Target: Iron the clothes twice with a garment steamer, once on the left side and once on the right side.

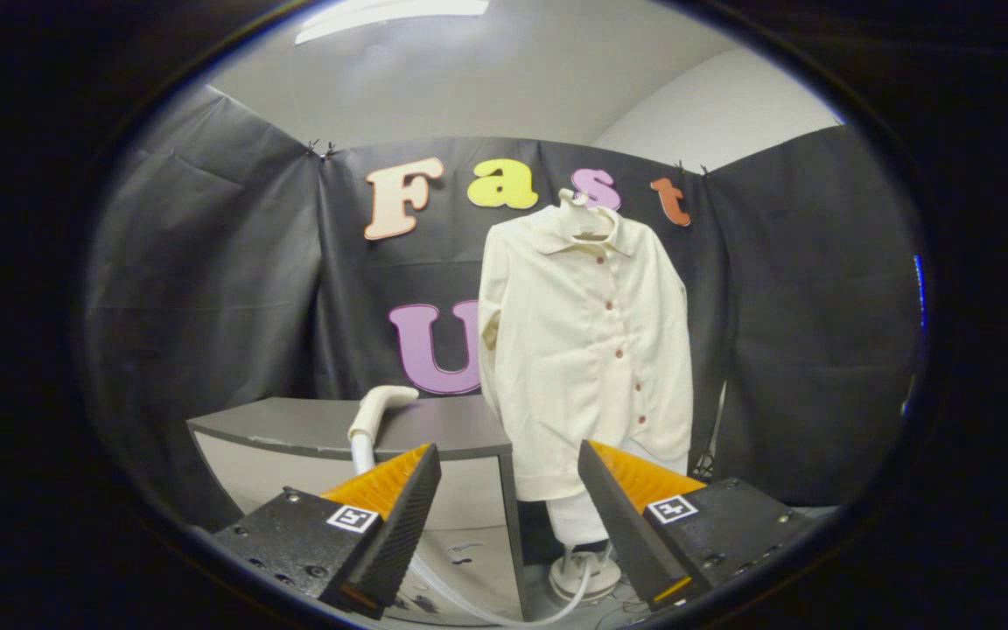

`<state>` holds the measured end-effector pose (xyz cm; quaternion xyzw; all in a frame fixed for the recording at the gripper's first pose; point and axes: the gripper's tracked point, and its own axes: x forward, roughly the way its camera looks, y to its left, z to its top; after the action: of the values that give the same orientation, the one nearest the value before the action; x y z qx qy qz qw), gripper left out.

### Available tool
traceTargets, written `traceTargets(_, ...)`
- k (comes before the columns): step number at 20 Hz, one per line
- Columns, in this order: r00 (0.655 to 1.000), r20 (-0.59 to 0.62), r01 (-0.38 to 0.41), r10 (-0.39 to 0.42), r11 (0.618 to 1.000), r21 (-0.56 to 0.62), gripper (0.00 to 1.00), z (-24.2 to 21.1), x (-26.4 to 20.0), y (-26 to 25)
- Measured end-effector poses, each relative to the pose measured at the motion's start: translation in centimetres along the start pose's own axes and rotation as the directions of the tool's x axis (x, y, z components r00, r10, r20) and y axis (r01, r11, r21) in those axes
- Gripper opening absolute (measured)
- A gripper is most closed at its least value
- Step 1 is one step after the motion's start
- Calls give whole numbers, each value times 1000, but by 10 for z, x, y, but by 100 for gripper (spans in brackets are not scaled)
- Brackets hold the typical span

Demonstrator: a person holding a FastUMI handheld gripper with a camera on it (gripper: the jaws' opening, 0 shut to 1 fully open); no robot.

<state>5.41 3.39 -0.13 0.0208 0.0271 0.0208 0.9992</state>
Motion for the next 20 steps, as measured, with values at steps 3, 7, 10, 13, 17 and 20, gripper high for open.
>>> traceTargets(3,999,-39,-15,15,1000,5,96,-6,26,12)
traceTargets(7,995,-80,-55,53,998,-22,96,-12,68,38)
traceTargets(10,991,-95,-93,90,995,-24,96,-13,98,62)
traceTargets(13,984,-135,-121,115,992,-38,96,-16,124,89)
traceTargets(17,968,-182,-176,174,984,7,96,-13,147,131)
traceTargets(20,939,-268,-215,214,976,24,96,-22,163,162)
